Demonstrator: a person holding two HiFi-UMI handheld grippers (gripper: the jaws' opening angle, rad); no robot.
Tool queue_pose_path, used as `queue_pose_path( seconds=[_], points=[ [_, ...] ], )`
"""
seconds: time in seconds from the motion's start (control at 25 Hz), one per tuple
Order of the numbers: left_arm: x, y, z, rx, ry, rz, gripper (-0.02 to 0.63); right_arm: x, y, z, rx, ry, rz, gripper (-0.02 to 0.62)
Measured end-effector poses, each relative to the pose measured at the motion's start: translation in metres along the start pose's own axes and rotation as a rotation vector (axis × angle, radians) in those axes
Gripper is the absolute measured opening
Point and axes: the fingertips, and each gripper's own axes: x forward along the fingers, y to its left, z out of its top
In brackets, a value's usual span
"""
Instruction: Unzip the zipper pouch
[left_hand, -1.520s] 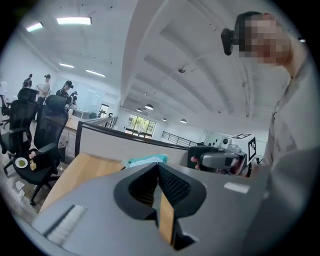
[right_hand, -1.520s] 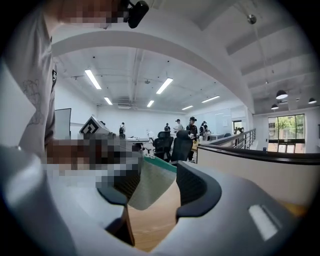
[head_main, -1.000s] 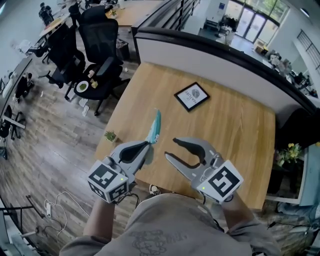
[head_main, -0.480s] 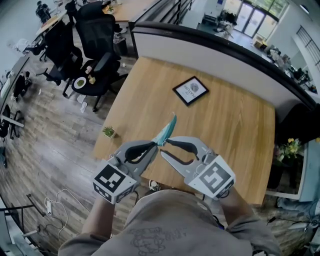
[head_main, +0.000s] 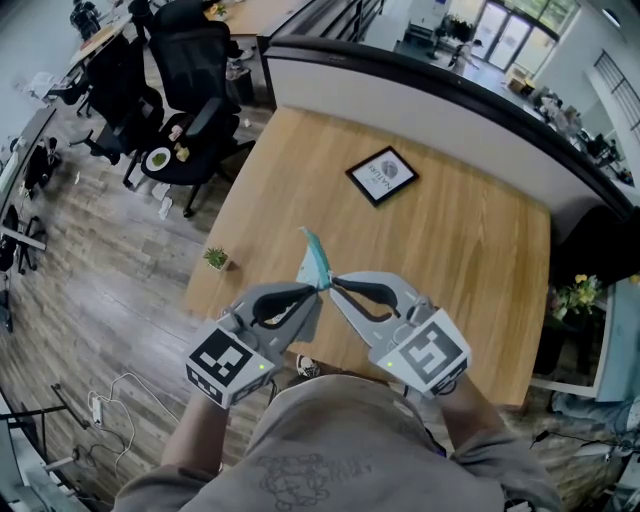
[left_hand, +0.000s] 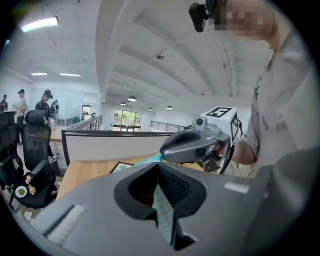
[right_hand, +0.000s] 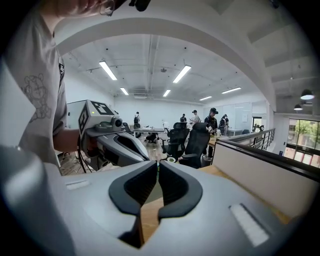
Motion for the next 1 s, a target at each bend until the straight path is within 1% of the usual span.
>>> queue_pose_path(
  seconds=[0.12, 0.24, 0.44, 0.52, 0.6, 0.68, 0.84, 1.0],
  points=[
    [-0.002, -0.001, -0.001, 0.003, 0.007, -0.008, 0.005, -0.003, -0.005, 0.001, 0.027, -0.011, -0.007, 0.015],
    [-0.005, -0.004, -0.001, 0.011, 0.003, -0.025, 0.005, -0.007, -0.01, 0.0, 0.064, -0.031, 0.022, 0.014],
    [-0.016, -0.008, 0.006, -0.016, -0.015, -0.072, 0.005, -0.012, -0.015, 0.005, 0.203, -0.074, 0.108, 0.012],
    [-0.019, -0.015, 0.01, -0.006, -0.025, -0.105, 0.005, -0.013, -0.016, 0.007, 0.255, -0.083, 0.151, 0.012],
    [-0.022, -0.019, 0.013, 0.011, -0.031, -0.135, 0.003, -0.013, -0.019, 0.007, 0.298, -0.09, 0.17, 0.011],
    [-0.025, -0.023, 0.014, 0.027, -0.037, -0.166, 0.003, -0.014, -0.029, 0.006, 0.323, -0.094, 0.154, 0.011],
    [-0.035, -0.031, 0.013, 0.062, -0.056, -0.215, 0.003, -0.019, -0.053, 0.003, 0.35, -0.104, 0.094, 0.009],
    [-0.051, -0.029, 0.012, 0.028, -0.073, -0.231, 0.003, -0.028, -0.08, -0.003, 0.358, -0.104, 0.024, 0.009]
  ],
)
